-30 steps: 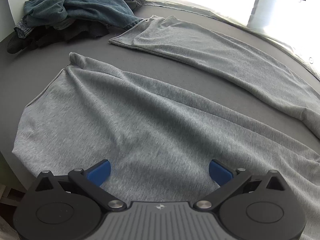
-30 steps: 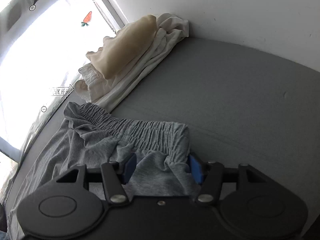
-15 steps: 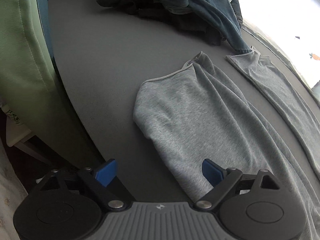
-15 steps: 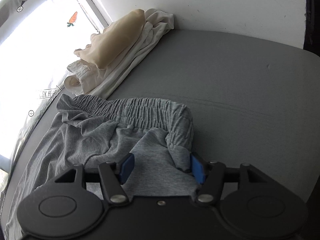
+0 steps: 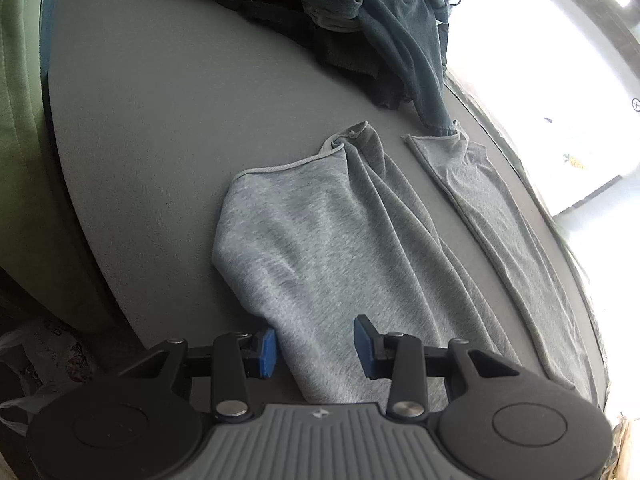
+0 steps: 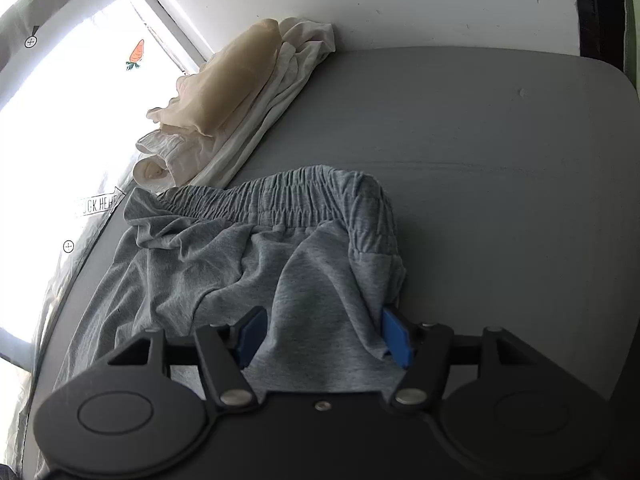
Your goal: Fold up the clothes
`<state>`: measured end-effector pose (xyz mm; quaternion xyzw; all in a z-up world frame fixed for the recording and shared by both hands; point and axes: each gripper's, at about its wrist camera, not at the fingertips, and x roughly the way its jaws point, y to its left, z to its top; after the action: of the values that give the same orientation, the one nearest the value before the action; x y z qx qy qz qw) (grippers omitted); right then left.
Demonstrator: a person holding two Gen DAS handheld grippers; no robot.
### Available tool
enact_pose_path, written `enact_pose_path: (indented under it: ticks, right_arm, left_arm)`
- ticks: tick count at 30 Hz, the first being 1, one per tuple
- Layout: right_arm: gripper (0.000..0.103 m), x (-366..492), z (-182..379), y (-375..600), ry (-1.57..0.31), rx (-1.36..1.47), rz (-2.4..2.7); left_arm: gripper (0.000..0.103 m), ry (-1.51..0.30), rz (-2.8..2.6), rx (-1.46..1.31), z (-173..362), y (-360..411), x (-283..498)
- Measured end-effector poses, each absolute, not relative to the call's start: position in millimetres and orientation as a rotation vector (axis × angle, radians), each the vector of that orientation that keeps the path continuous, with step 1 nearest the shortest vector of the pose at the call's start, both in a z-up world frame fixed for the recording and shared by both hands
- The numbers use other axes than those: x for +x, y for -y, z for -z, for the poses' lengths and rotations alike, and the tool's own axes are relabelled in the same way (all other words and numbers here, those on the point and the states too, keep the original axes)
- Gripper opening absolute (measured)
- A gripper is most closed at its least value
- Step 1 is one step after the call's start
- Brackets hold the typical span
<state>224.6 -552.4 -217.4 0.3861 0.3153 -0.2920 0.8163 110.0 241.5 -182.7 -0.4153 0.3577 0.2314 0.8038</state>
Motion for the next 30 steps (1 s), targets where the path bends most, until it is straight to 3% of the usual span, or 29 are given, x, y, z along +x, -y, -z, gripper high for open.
enact_pose_path:
  ticks: [8,12,18,27,30]
  right_arm:
    - [0.074,230.2,219.5,552.6,-0.653,0.849,0.631]
    - [0.074,227.6,220.9,551.9,-0.637,0.853,0.626]
    - [0.074,226.9,221.2,550.4,-0.629,0.847,0.616]
    - [0.082,229.9,221.4,558.8,-0.603,0.93,0.617]
    - [0.078,233.2,221.3,567.3,-0.586,0.997,0.64]
  left_arm:
    - [0.04,-0.533,-0.576,-1.126,184.5,-278.1,104.9]
    - [0.039,-0.423,-0.565,-1.104,169.0,-285.0,98.4]
    - [0.04,-0.557,-0.55,-0.828,159.2,-275.8,117.3]
    - [0.042,-0.567,-0.62,-1.048,187.6,-301.3,110.1]
    - [0.035,-0.603,-0.623,-1.005,182.8,-304.5,120.6]
